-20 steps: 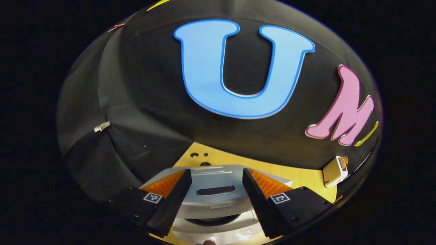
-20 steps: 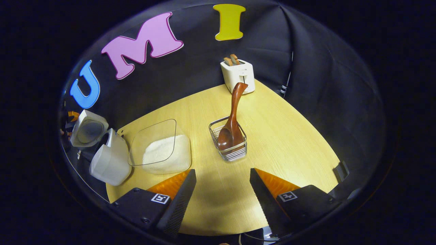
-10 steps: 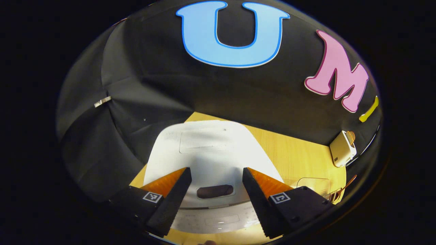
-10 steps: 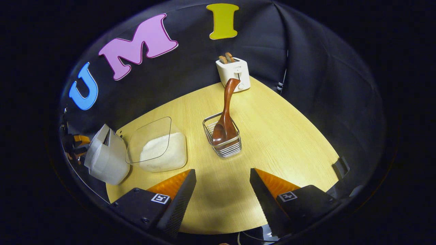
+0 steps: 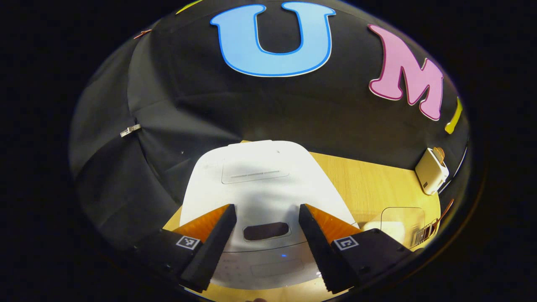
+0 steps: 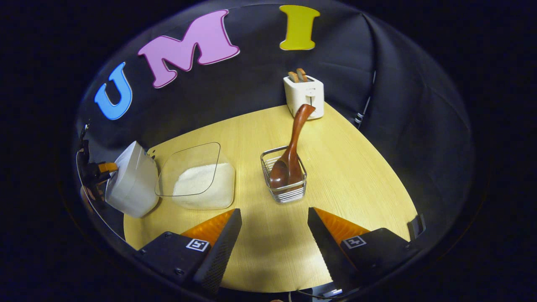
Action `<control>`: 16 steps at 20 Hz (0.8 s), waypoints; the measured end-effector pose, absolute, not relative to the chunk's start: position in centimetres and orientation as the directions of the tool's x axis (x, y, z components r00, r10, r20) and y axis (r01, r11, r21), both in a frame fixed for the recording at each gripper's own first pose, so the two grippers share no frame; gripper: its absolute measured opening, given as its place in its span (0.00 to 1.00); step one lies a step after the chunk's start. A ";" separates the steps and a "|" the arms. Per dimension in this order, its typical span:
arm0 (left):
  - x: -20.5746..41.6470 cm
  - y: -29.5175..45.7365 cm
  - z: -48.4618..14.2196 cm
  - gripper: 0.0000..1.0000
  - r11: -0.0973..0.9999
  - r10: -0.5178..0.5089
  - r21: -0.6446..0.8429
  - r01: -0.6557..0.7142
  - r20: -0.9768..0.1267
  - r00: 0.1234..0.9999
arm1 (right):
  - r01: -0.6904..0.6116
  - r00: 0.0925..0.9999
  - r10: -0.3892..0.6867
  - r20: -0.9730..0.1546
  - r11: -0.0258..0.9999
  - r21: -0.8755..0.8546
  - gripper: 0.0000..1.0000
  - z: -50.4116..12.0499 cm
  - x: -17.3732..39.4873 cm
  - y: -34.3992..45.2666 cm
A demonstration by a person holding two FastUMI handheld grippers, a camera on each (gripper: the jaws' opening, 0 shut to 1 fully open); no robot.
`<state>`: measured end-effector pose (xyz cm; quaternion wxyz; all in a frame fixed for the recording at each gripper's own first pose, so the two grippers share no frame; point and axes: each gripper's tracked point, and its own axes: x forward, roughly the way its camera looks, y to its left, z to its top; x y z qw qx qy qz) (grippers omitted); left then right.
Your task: Close the left gripper, press the button to open the rice cooker; take a wooden spoon from the chopstick holder with the right hand, scoop a spoonful of rice and pour it into the rice cooker, then put the wooden spoon back into the chopstick holder.
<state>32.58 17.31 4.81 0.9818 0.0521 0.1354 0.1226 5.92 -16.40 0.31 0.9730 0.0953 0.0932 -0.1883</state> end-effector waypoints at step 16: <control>23.0 9.9 13.9 0.96 0.958 0.044 0.280 -0.058 0.056 0.997 | 0.261 0.965 -0.260 -0.021 0.963 0.073 0.99 7.3 8.9 -7.5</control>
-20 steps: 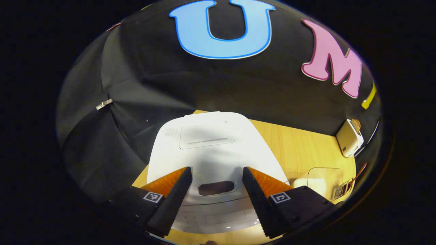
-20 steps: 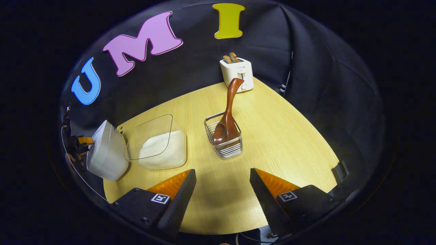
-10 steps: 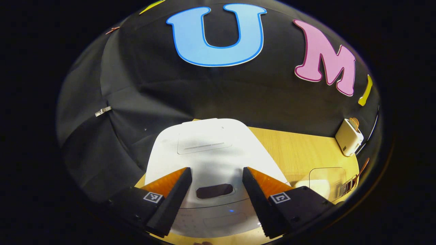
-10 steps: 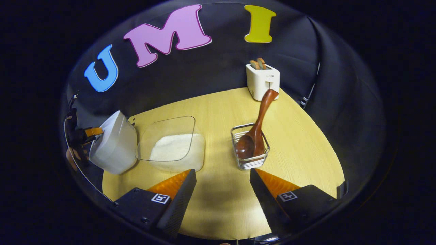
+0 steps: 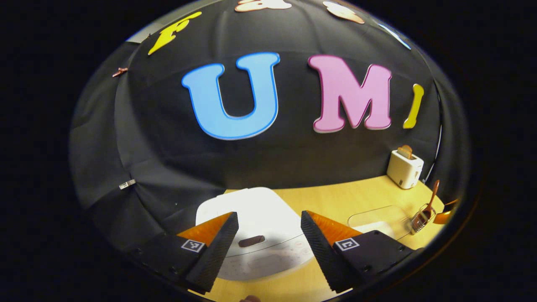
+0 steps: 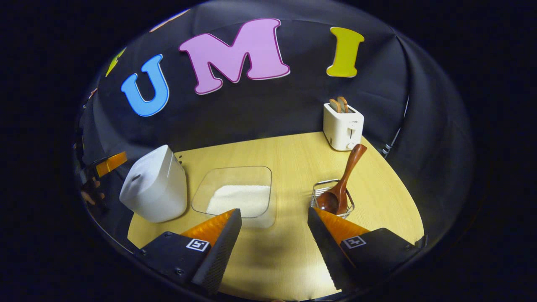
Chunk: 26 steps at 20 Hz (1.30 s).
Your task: Close the left gripper, press the button to open the rice cooker; take a wooden spoon from the chopstick holder with the right hand, scoop a spoonful of rice and pour it into the rice cooker, then put the wooden spoon back into the chopstick holder.
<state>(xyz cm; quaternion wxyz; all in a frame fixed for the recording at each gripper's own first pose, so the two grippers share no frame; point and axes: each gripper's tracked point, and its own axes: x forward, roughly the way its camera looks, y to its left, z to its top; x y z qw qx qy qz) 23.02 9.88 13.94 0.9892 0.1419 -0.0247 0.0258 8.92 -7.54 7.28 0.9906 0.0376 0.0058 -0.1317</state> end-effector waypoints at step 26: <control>6.4 11.8 10.4 0.95 0.997 -0.061 -0.051 0.066 0.096 0.994 | 0.088 0.996 -0.082 0.041 0.982 -0.165 0.99 8.5 6.4 11.3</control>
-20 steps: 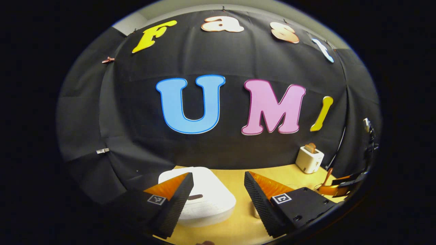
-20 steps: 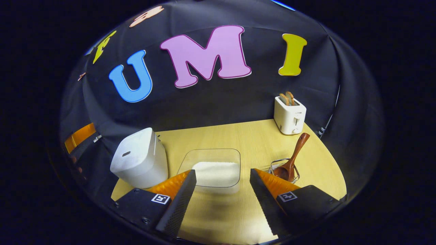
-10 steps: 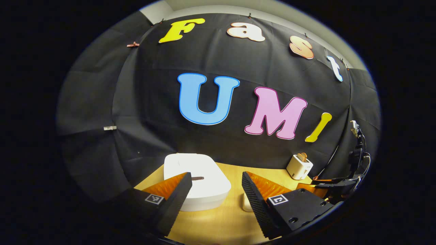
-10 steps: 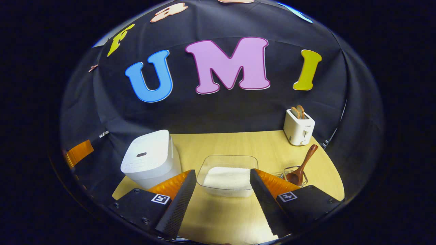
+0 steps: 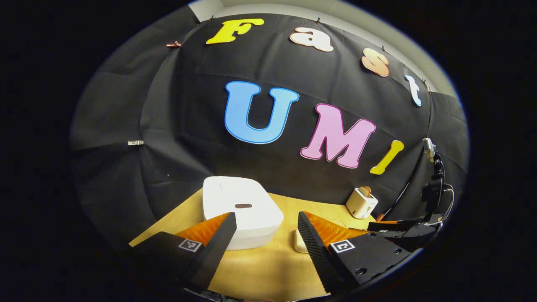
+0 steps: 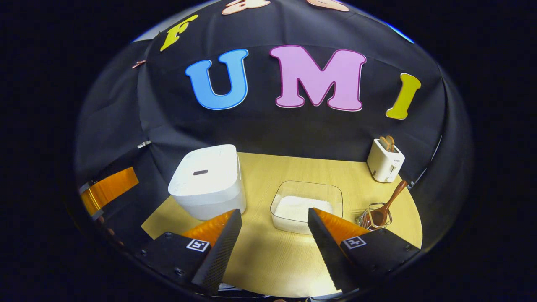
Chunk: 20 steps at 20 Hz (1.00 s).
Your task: Close the left gripper, press the button to open the rice cooker; take a wooden spoon from the chopstick holder with the right hand, scoop a spoonful of rice and pour it into the rice cooker, then put the wooden spoon back into the chopstick holder.
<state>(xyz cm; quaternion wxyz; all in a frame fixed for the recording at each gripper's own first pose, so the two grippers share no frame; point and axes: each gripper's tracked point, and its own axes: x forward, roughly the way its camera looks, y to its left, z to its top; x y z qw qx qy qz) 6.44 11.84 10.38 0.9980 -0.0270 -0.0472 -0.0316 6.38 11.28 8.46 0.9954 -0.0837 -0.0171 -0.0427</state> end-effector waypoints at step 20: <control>-0.9 -0.5 1.3 0.95 0.998 0.057 -0.009 -0.057 0.029 0.998 | -0.044 0.995 0.056 0.085 0.990 -0.131 0.99 4.8 -3.4 1.0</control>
